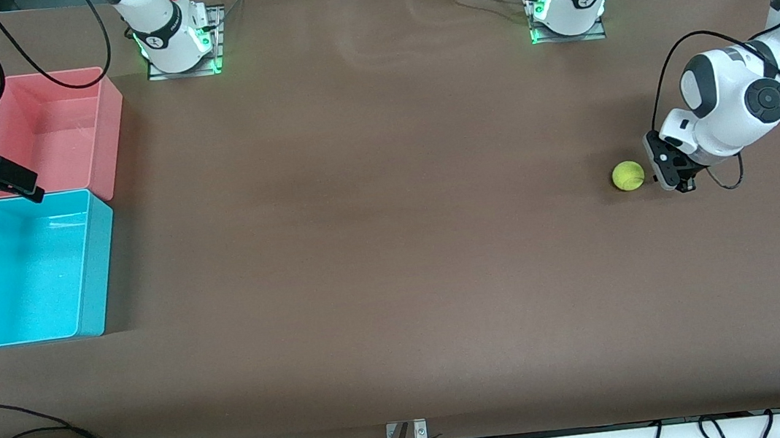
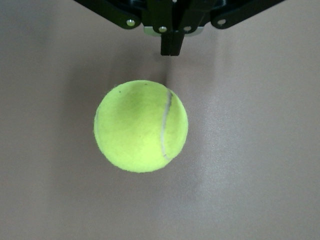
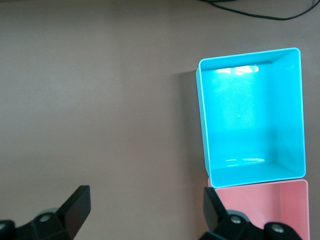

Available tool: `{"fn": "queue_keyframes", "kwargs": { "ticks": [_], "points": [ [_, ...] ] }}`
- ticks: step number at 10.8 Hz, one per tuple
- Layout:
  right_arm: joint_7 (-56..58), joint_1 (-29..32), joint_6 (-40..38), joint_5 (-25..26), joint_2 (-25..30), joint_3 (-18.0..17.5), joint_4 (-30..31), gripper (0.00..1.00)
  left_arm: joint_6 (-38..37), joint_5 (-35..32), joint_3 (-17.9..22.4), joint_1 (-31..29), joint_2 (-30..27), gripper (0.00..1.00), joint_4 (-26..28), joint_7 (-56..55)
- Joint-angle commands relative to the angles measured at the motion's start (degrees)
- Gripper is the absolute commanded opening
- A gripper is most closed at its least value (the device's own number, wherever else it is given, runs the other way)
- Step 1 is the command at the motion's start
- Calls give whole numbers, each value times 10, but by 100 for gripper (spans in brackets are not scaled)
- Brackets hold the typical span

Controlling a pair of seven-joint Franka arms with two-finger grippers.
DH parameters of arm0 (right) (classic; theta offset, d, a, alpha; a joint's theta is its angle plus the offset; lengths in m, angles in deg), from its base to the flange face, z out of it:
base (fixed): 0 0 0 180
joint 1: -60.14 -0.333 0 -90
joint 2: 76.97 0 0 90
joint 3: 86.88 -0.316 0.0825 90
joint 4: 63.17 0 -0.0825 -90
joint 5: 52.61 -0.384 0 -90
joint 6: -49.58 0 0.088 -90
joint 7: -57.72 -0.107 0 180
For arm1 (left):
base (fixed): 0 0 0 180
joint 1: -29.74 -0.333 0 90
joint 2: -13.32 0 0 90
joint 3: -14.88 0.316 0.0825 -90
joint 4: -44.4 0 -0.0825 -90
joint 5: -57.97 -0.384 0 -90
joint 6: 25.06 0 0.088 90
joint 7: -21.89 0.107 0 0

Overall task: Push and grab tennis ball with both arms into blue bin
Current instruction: 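Position the left gripper against the tennis ball's side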

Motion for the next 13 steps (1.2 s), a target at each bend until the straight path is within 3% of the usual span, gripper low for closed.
{"fn": "queue_keyframes", "kwargs": {
  "ticks": [1, 10, 13],
  "points": [
    [1, 0, -2, -4, -4, 0, -12, 100, 5, 3, -2, -2, 8, 0, -4, 7],
    [1, 0, -2, -5, -4, 0, -12, 100, 5, 14, -16, 0, 10, 0, 1, 5],
    [1, 0, -2, -5, -4, 0, -12, 100, 5, 55, -54, 0, 24, 0, 3, -23]
  ]
}}
